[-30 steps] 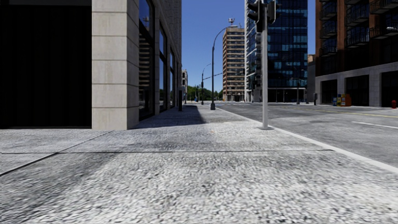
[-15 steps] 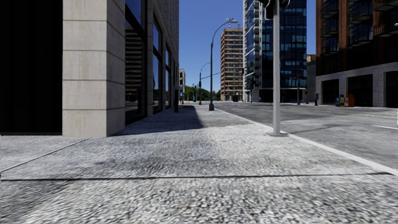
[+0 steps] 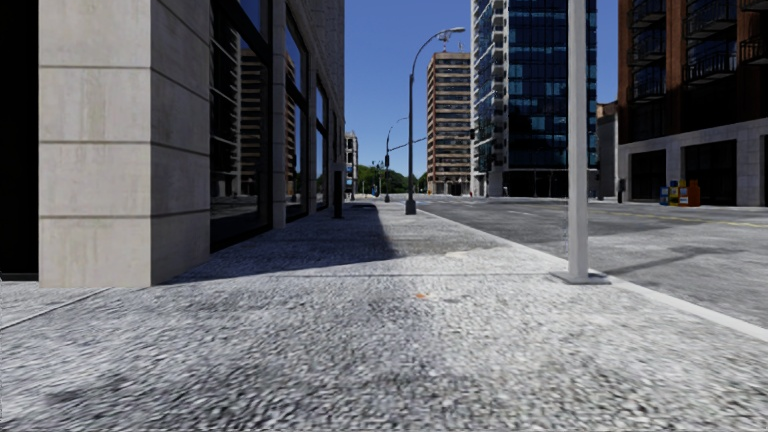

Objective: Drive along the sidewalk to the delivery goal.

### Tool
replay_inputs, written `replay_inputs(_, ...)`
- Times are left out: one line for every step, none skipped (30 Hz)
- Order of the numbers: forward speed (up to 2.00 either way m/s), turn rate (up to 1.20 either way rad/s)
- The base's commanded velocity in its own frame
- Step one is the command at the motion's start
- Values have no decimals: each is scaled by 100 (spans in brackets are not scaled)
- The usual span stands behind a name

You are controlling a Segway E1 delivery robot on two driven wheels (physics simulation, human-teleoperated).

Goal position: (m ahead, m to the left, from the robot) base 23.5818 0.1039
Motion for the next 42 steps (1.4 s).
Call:
replay_inputs(200,0)
replay_inputs(200,0)
replay_inputs(200,0)
replay_inputs(200,0)
replay_inputs(200,0)
replay_inputs(200,0)
replay_inputs(200,0)
replay_inputs(200,0)
replay_inputs(200,0)
replay_inputs(200,0)
replay_inputs(200,0)
replay_inputs(200,0)
replay_inputs(200,0)
replay_inputs(200,0)
replay_inputs(200,0)
replay_inputs(200,0)
replay_inputs(200,0)
replay_inputs(200,0)
replay_inputs(200,0)
replay_inputs(200,0)
replay_inputs(200,0)
replay_inputs(200,0)
replay_inputs(200,0)
replay_inputs(200,0)
replay_inputs(200,0)
replay_inputs(200,0)
replay_inputs(200,0)
replay_inputs(200,0)
replay_inputs(200,0)
replay_inputs(200,0)
replay_inputs(200,0)
replay_inputs(200,0)
replay_inputs(200,0)
replay_inputs(200,0)
replay_inputs(200,0)
replay_inputs(200,0)
replay_inputs(200,0)
replay_inputs(200,0)
replay_inputs(200,0)
replay_inputs(200,0)
replay_inputs(200,0)
replay_inputs(200,0)
